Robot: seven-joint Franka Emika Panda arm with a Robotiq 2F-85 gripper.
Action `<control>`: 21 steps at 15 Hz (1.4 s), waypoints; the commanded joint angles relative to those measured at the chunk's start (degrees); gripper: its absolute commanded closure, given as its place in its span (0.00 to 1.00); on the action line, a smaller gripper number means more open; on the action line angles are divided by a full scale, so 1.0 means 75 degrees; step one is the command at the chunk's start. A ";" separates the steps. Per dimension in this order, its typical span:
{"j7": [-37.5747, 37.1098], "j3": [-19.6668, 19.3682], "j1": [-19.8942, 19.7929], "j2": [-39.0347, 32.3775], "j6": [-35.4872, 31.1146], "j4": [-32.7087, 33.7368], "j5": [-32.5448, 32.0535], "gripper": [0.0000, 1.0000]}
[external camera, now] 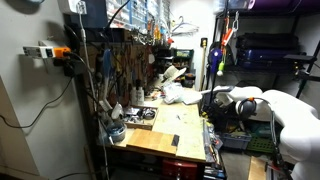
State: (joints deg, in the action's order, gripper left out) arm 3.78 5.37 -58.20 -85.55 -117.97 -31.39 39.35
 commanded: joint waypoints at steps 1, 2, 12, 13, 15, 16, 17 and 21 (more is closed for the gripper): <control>0.0044 0.0150 -0.0105 0.0008 0.0032 0.0068 -0.0382 0.37; 0.0110 0.0149 -0.0120 0.0025 0.0042 0.0108 -0.0460 0.28; 0.1343 0.0219 -0.0321 0.0451 0.1528 0.0980 -0.2208 0.00; 0.1544 0.0195 -0.0274 0.0525 0.1671 0.0984 -0.2369 0.00; 0.1902 0.0097 -0.0052 0.0647 0.1959 0.0970 -0.2748 0.00; 0.2069 0.0066 0.0059 0.0695 0.2115 0.0957 -0.2915 0.00; 0.2228 0.0023 0.0210 0.0690 0.2088 0.0988 -0.3085 0.00; 0.2449 -0.0226 0.0783 0.0686 0.1334 0.0992 -0.3714 0.00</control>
State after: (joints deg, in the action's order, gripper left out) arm 20.83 5.57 -54.70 -80.39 -104.50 -23.96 15.28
